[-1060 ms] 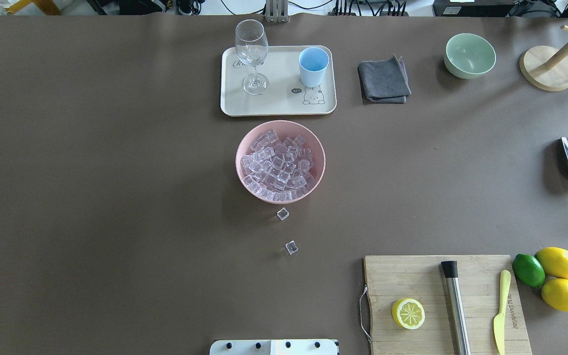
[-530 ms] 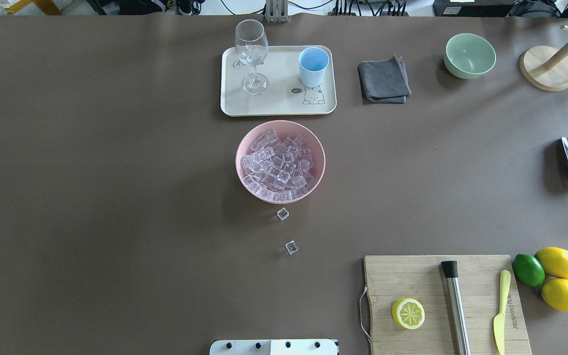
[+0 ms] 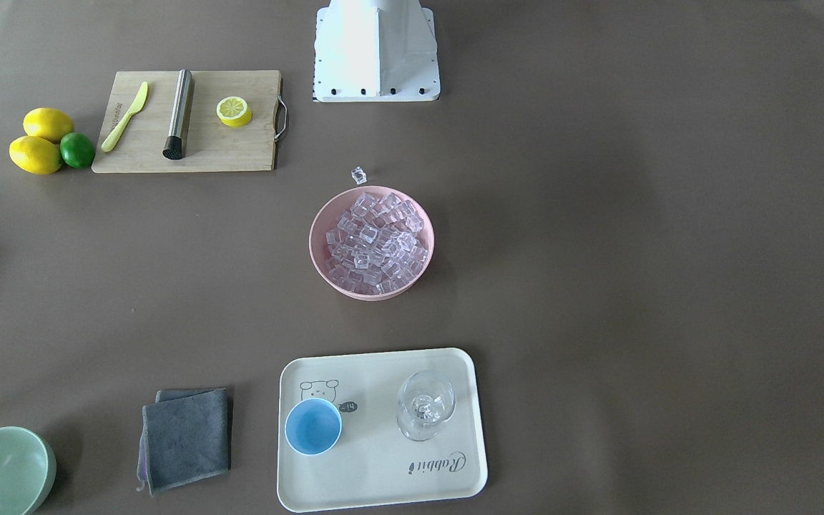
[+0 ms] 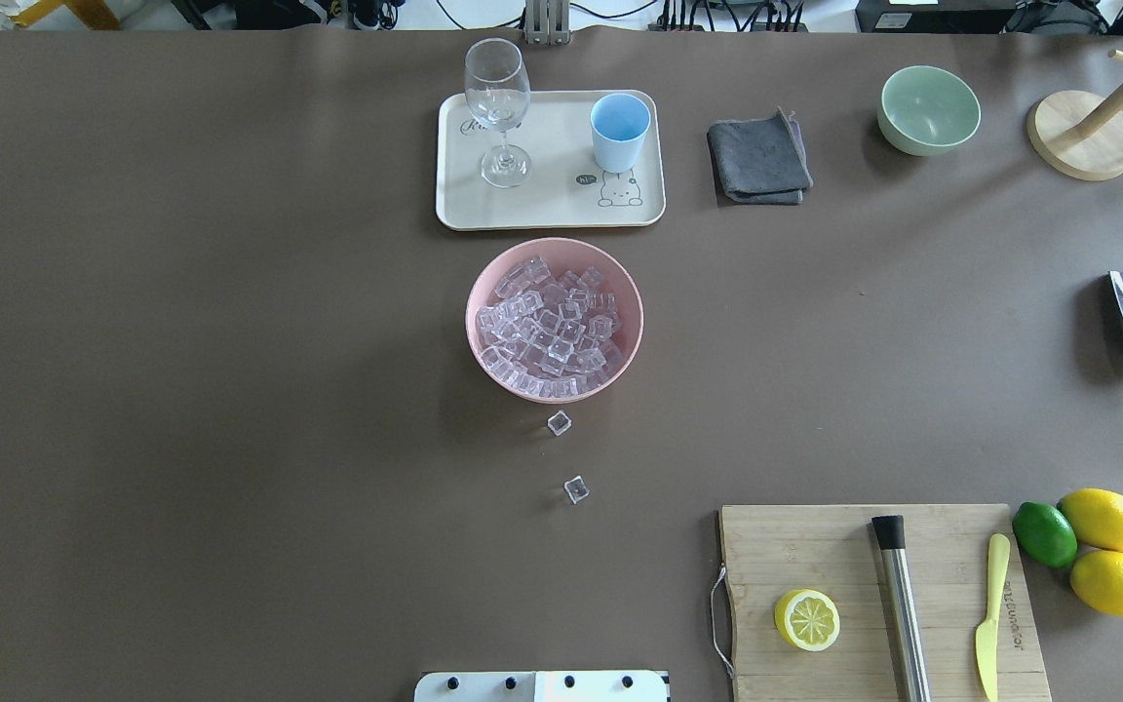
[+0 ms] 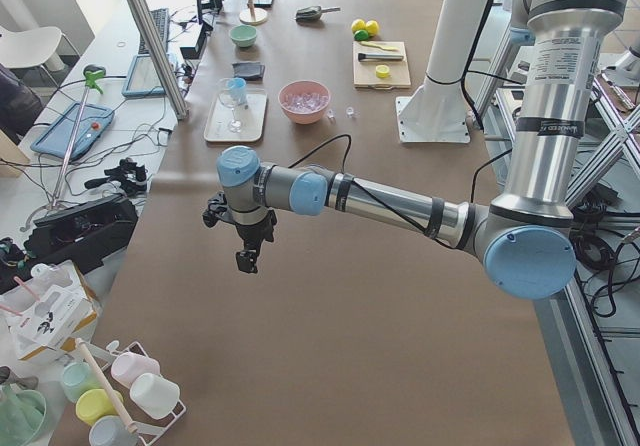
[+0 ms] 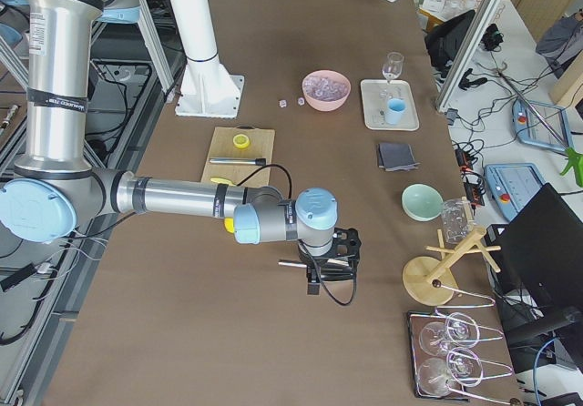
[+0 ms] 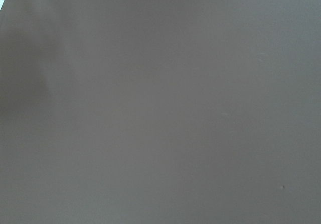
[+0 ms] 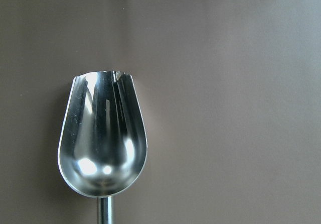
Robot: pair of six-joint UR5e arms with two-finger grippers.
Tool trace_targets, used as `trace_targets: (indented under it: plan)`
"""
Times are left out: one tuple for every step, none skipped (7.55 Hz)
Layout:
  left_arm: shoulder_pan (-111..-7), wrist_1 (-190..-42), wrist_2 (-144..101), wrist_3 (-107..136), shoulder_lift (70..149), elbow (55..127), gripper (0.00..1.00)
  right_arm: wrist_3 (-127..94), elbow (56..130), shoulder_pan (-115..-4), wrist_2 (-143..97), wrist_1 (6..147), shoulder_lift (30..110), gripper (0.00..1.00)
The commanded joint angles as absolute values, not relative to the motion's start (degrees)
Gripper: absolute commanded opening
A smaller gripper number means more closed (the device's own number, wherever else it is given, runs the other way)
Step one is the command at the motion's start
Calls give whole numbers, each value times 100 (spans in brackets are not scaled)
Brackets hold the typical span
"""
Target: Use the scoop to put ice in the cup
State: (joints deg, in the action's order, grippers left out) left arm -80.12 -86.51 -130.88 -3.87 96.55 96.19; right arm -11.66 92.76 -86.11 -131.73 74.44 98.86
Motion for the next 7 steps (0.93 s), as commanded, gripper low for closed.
trace_targets:
  plan:
    - [-7981, -8692, -13096, -396, 9738, 9711, 99, -2424, 9246, -8561, -13139, 5806, 10386, 99]
    - [-7928, -8692, -13096, -413, 9730, 9825, 99, -2739, 9255, -8456, -13288, 5592, 10423, 99]
    - [-7719, -8684, -13096, -413, 9729, 9983, 99, -3551, 9255, -8298, -13350, 4963, 10459, 99]
    - [-7421, -8692, -13087, -413, 9729, 10158, 99, -4064, 9237, -8010, -13246, 4209, 10694, 99]
    - [-7157, -8692, -13096, -439, 9738, 10317, 99, -4191, 9246, -7815, -13106, 4062, 10740, 99]
    - [-6954, -8701, -13087, -457, 9834, 10423, 99, -4245, 9237, -7561, -12870, 3800, 10827, 99]
    - [-6604, -8840, -13087, -466, 10026, 10424, 99, -4680, 9237, -7211, -12519, 3545, 10863, 99]
